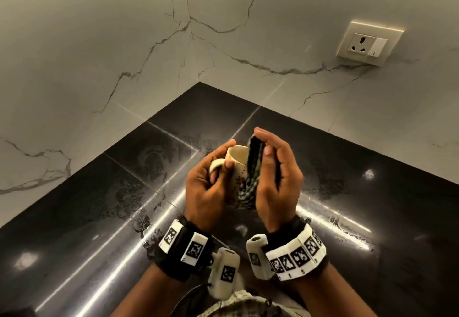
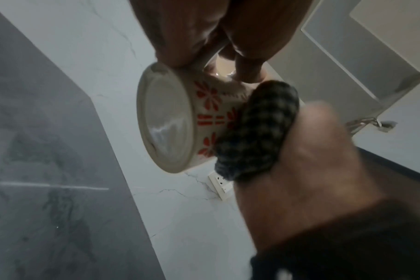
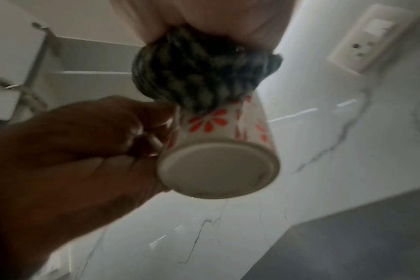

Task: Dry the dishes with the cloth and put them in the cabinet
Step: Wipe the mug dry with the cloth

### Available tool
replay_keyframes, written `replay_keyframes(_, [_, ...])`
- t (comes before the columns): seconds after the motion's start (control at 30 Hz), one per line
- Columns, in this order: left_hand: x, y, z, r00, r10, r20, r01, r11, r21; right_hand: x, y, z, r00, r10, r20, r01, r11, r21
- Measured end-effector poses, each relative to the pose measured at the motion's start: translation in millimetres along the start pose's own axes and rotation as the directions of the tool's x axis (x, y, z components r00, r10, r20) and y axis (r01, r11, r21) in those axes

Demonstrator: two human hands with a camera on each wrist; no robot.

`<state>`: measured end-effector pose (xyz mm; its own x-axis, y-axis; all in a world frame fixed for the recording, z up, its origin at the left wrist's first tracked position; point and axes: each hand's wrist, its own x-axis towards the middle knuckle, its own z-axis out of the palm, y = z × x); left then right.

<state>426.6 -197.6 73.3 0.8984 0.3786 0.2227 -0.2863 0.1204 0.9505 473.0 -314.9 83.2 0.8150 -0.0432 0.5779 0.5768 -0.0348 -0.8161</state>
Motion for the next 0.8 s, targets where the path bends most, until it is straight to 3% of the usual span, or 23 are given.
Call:
replay_keyframes(0.07, [1, 2, -4, 1.000, -0.011, -0.004, 0.011, 0.999, -0.047, 4, 9, -5, 0.953, 0.296, -0.059, -0.272, 0.926, 0.261])
replay_keyframes(0.13, [-1, 6, -7, 0.999, 0.035, 0.011, -0.033, 0.991, -0.126, 11, 16, -9, 0.802, 0.597, -0.027, -0.520, 0.718, 0.462])
replay_keyframes(0.2, [-1, 8, -6, 0.996, 0.073, 0.047, -0.067, 0.991, -0.119, 10, 17, -12, 0.664, 0.742, 0.094, -0.660, 0.522, 0.540])
replay_keyframes(0.23, [0, 9, -4, 0.995, 0.084, 0.051, -0.080, 0.994, -0.078, 8, 14, -12, 0.642, 0.755, 0.134, -0.677, 0.476, 0.561])
replay_keyframes(0.3, [6, 9, 0, 0.998, 0.065, 0.009, -0.065, 0.998, 0.006, 3, 4, -8, 0.705, 0.693, 0.148, -0.643, 0.537, 0.547])
replay_keyframes(0.4, [14, 8, 0, 0.997, 0.034, -0.069, -0.030, 0.997, 0.066, -12, -9, 4, 0.932, 0.346, 0.109, -0.363, 0.881, 0.304])
replay_keyframes(0.47, [16, 9, -2, 0.997, 0.024, -0.069, -0.022, 0.999, 0.025, -17, -8, 6, 0.979, 0.144, 0.142, -0.168, 0.970, 0.175])
replay_keyframes(0.53, [17, 13, -6, 1.000, 0.019, -0.022, -0.020, 0.999, -0.047, -14, 2, 2, 0.962, 0.218, 0.166, -0.261, 0.915, 0.307])
replay_keyframes(0.6, [17, 17, -8, 0.999, -0.018, 0.038, 0.024, 0.988, -0.151, -3, 7, -5, 0.834, 0.484, 0.265, -0.549, 0.680, 0.486])
replay_keyframes(0.67, [20, 17, -6, 0.997, -0.052, 0.060, 0.060, 0.986, -0.153, -2, 10, -12, 0.584, 0.666, 0.464, -0.793, 0.345, 0.502])
replay_keyframes(0.7, [23, 16, -5, 0.998, -0.053, 0.045, 0.057, 0.994, -0.095, -3, 9, -14, 0.520, 0.689, 0.505, -0.835, 0.285, 0.471])
replay_keyframes(0.73, [26, 15, -3, 0.999, -0.044, 0.015, 0.044, 0.999, -0.013, -5, 8, -13, 0.495, 0.703, 0.511, -0.848, 0.262, 0.460])
replay_keyframes(0.8, [33, 10, -3, 0.996, -0.021, -0.084, 0.036, 0.983, 0.179, -6, 7, -9, 0.508, 0.732, 0.453, -0.829, 0.275, 0.486])
